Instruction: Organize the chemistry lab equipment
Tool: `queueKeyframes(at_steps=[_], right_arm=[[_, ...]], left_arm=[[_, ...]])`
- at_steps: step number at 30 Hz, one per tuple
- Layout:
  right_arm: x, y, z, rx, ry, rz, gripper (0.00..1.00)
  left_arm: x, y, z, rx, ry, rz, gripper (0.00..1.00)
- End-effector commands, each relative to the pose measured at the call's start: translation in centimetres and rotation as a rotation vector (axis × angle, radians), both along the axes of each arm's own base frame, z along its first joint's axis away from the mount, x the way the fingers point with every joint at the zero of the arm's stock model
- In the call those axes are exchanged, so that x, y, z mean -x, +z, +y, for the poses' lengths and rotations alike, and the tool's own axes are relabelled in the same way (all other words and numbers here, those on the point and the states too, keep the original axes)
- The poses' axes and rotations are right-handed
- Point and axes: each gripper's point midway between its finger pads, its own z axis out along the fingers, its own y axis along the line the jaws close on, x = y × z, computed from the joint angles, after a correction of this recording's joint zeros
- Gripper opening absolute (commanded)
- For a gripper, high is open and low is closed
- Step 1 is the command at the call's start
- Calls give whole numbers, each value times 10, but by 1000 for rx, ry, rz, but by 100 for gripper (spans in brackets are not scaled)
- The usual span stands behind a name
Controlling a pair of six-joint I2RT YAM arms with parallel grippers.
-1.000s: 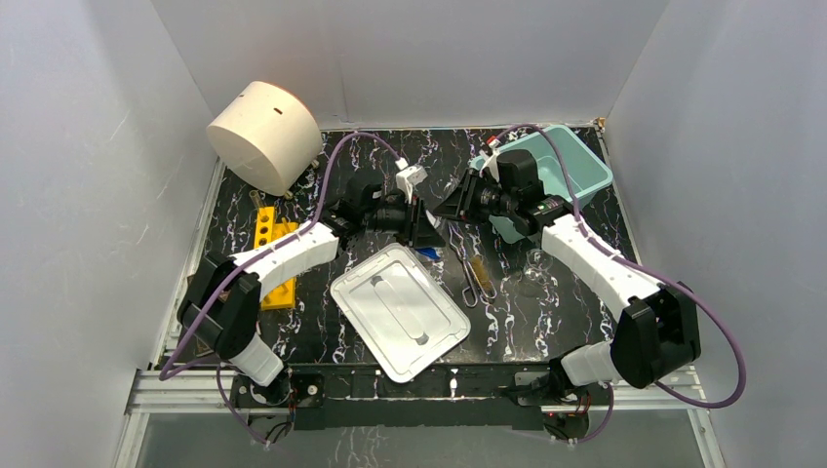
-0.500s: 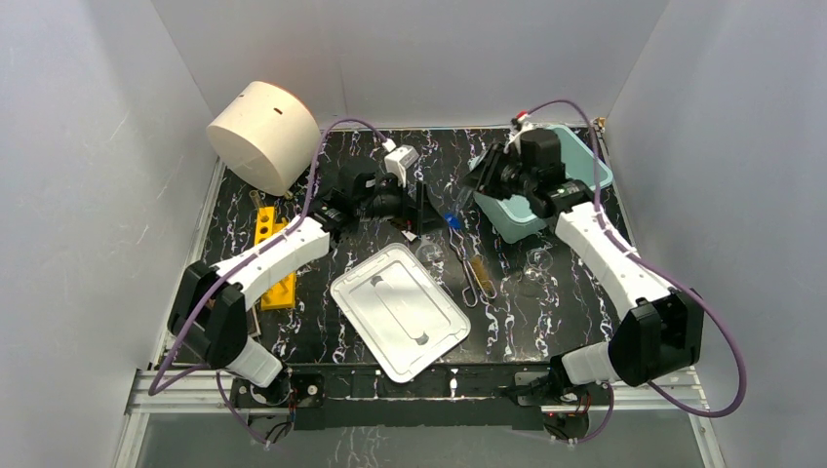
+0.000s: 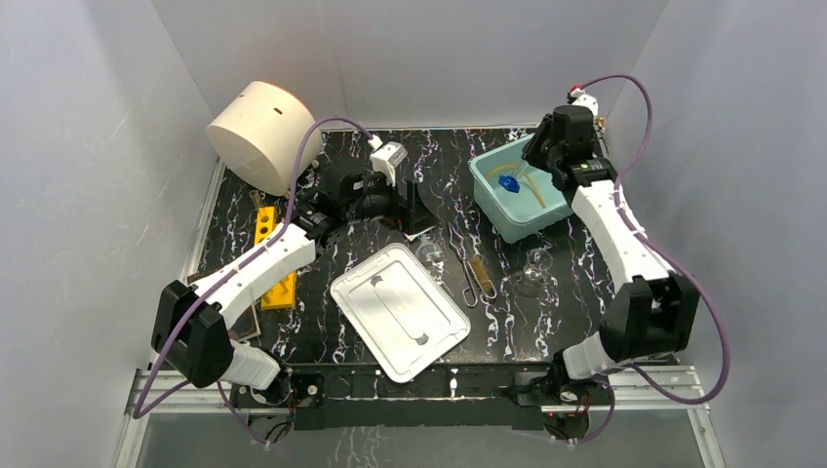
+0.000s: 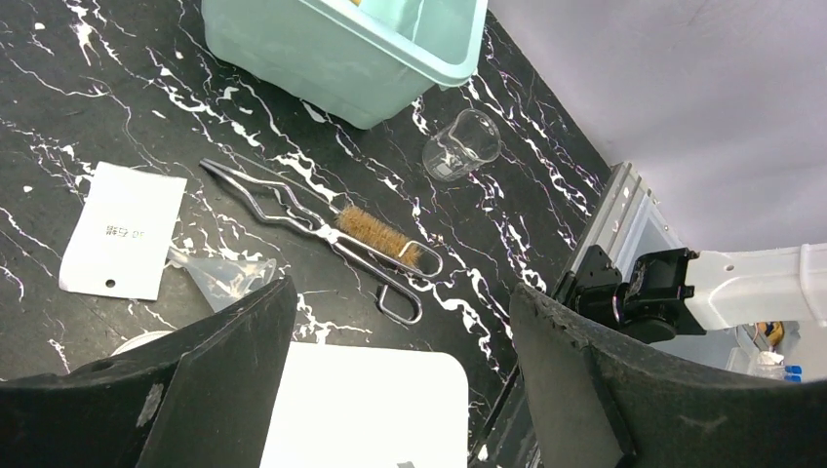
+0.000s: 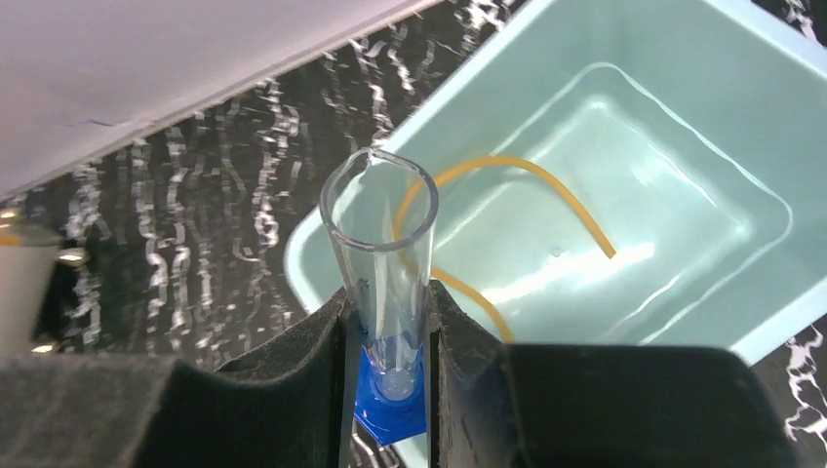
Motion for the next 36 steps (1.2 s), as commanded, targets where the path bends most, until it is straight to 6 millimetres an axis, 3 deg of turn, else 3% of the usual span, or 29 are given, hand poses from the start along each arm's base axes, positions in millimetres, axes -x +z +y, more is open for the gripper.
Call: queueKeyframes(at_steps=[1, 7, 12, 21, 29, 33, 36], right_arm=[[-19, -33, -23, 98, -126, 51, 26], [-35, -102, -25, 91, -153, 265, 26], [-51, -136, -13, -33, -135, 365, 25], [-98, -153, 31, -157, 26, 384, 25], [-128, -149, 78, -208, 216, 314, 26], [-138, -141, 86, -211, 248, 289, 26], [-141, -137, 74, -171, 195, 287, 26]], left_arm=[[3, 2, 7, 5, 26, 12, 79], [2, -10, 15, -52, 58, 34, 79], [-3, -14, 24, -113, 85, 10, 79], [-14, -21, 35, -200, 123, -43, 80], [-24, -26, 40, -254, 140, -87, 81], [-28, -29, 40, -266, 141, -93, 81], [-29, -32, 37, -267, 132, -84, 81]])
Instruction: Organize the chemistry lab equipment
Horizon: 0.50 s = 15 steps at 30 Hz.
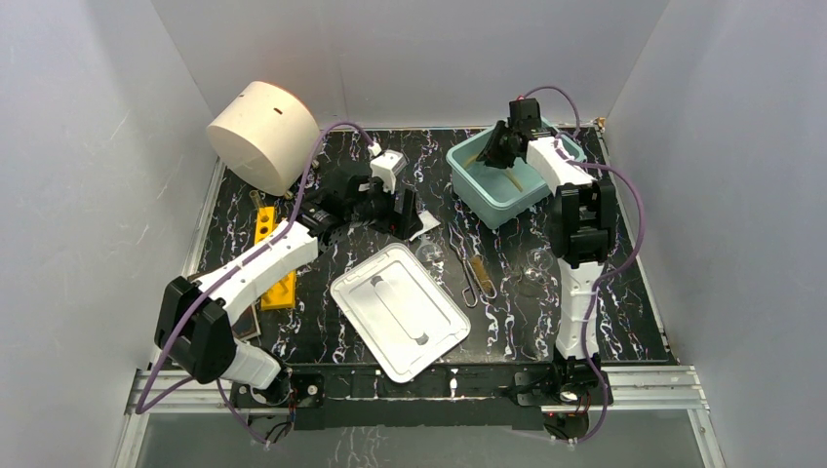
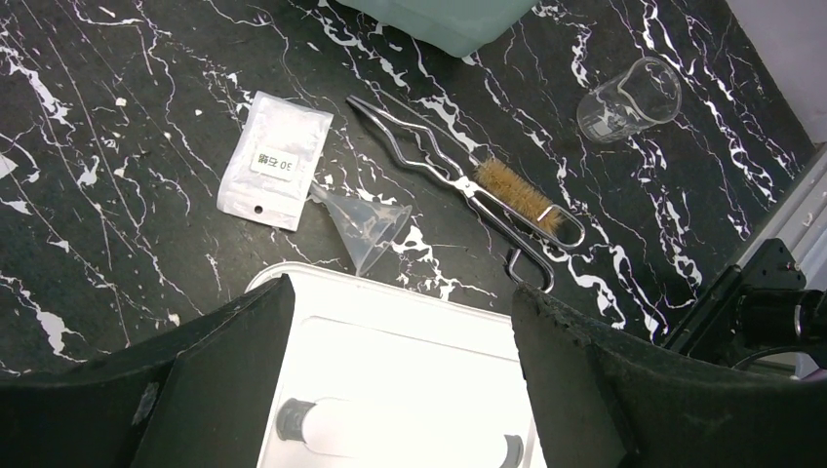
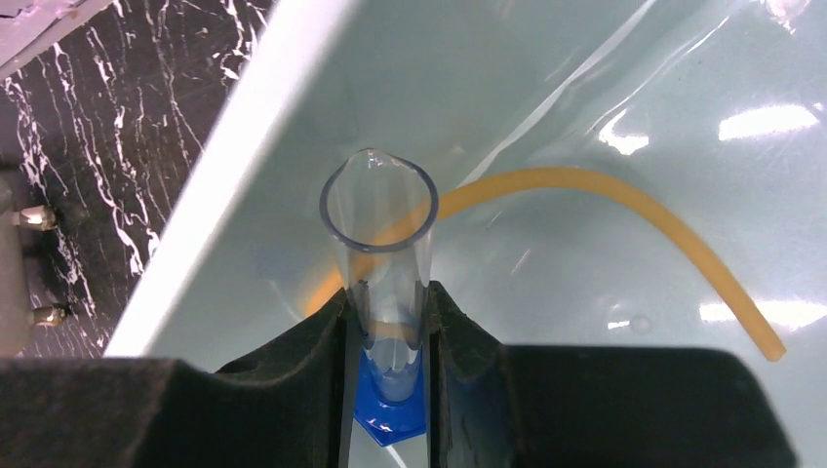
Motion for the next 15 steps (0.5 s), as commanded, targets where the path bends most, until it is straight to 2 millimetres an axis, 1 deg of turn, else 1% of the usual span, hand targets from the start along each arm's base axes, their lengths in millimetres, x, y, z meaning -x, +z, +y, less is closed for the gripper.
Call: queueKeyframes(at_steps=[1, 4, 5, 6, 8, 10, 12, 15], right_arm=[[-19, 41, -4, 34, -15, -111, 26], [-12, 46, -23, 89, -93, -81, 25], [-10, 47, -32, 119, -133, -70, 25], [-6, 47, -41, 143, -172, -52, 25], [1, 48, -53, 171, -221, -30, 25], [9, 48, -61, 170, -245, -11, 25], [16, 44, -69, 173, -265, 22, 25], [24, 38, -74, 169, -274, 63, 25]], left_arm=[[-10, 13, -1, 0, -2, -40, 81], [-10, 11, -3, -3, -6, -32, 81], [-10, 10, -3, -4, -8, -30, 81], [-10, 10, -3, -5, -9, -30, 81], [-9, 9, -3, -8, -9, -28, 81], [-9, 9, -2, -10, -10, -24, 81], [-8, 8, -2, -12, -11, -20, 81], [-6, 7, -1, -14, -11, -18, 81]])
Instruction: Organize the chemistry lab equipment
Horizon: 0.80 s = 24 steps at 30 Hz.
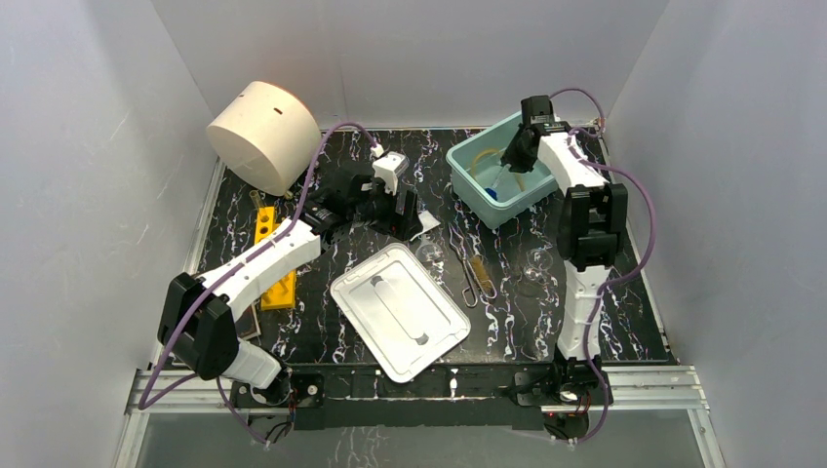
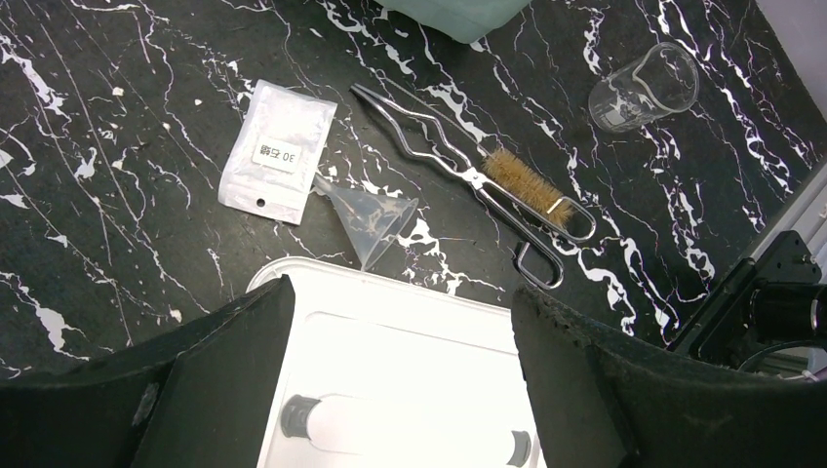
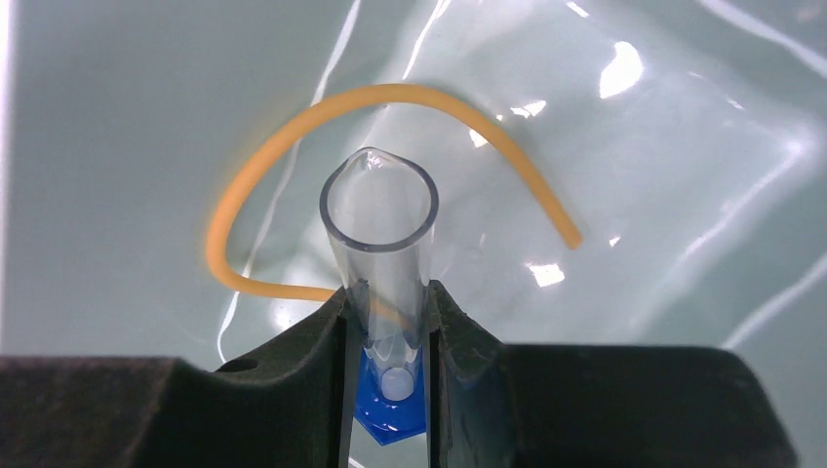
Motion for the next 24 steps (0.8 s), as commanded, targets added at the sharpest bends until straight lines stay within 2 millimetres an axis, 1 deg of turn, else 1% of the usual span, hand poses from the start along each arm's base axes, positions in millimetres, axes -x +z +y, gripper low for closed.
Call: queueKeyframes(at_steps=[1, 10, 14, 20, 22, 24], right_arm=[[9, 36, -18, 6, -73, -32, 25], [6, 6, -26, 25, -138, 83, 28], [0, -2, -24, 17, -151, 96, 28], [-6, -11, -28, 31, -189, 119, 28], [-7, -16, -29, 39, -194, 129, 31], [-8, -17, -29, 42, -195, 136, 35]], left_arm=[[-4, 16, 0, 12, -3, -34, 81], [-3, 14, -1, 12, -7, -24, 81], [-4, 12, 1, 4, -1, -21, 81], [-5, 12, 3, -4, 7, -28, 81], [-6, 12, 3, -7, 10, -30, 81], [-7, 12, 3, -11, 10, -32, 81]])
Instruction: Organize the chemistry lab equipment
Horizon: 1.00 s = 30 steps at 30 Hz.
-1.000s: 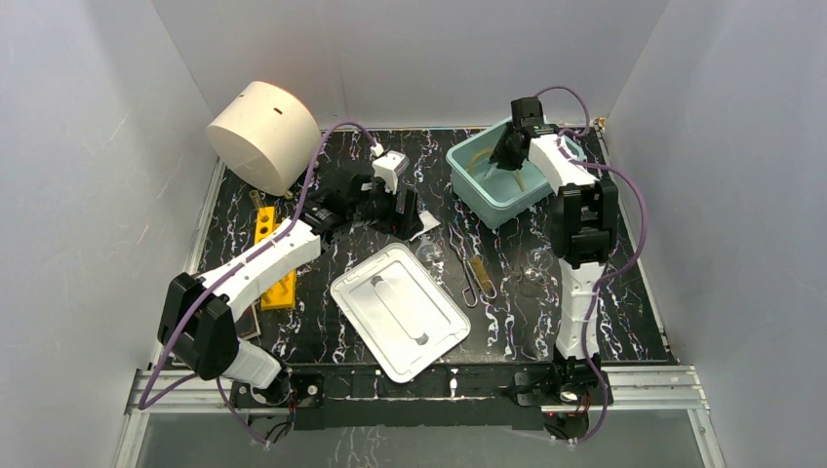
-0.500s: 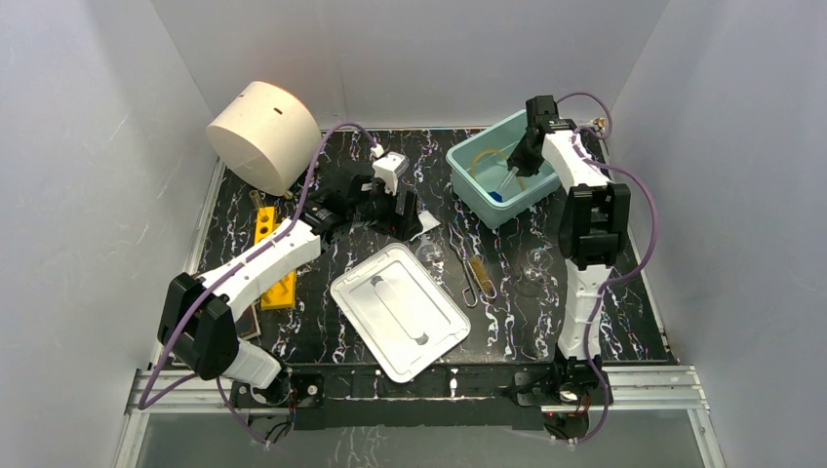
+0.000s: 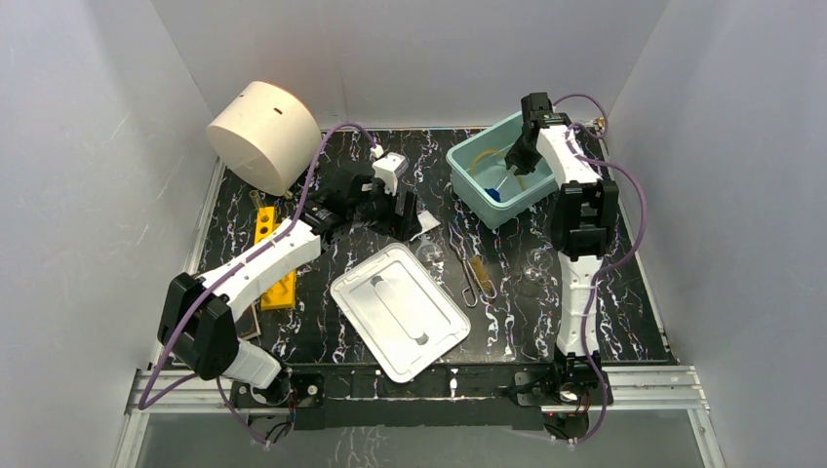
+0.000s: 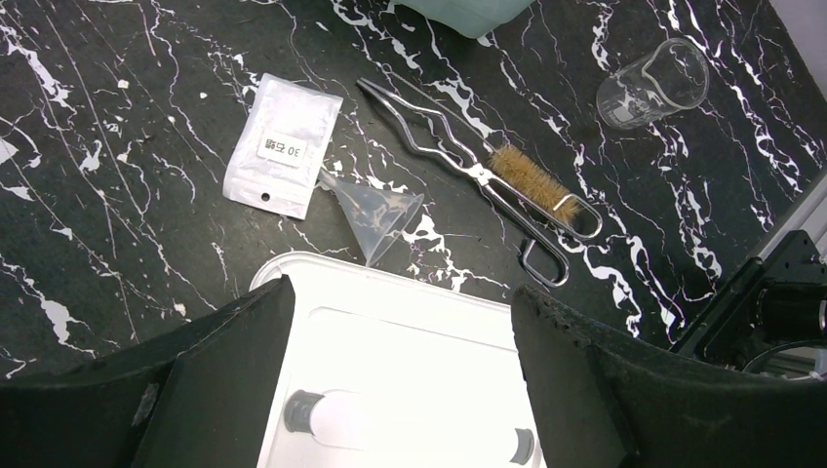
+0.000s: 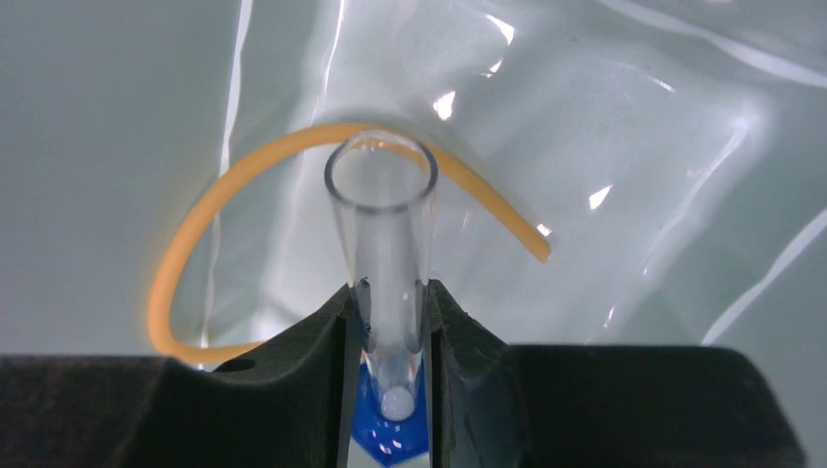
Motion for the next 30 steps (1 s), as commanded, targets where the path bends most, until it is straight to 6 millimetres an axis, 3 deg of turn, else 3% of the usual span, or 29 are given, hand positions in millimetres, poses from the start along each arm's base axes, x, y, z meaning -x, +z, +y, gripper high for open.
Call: queueKeyframes(at_steps=[1, 7, 12, 20, 23, 30], right_arm=[[-6, 0, -7, 32, -38, 6, 38], [-13, 16, -5, 58, -21, -33, 49], [-17, 38, -3, 80, -1, -77, 51], [-9, 109, 4, 101, 55, -211, 55], [1, 140, 6, 110, 95, -282, 56], [65, 203, -5, 159, 172, -412, 61]], left_arm=[[-8, 14, 1, -3, 7, -39, 81], [-9, 12, 1, -4, 8, -39, 81], [-11, 13, 0, -7, 7, -44, 81], [-11, 27, -2, 22, 11, -57, 82], [-12, 31, -1, 37, 28, -62, 82], [-14, 39, 11, 58, 158, -1, 85]])
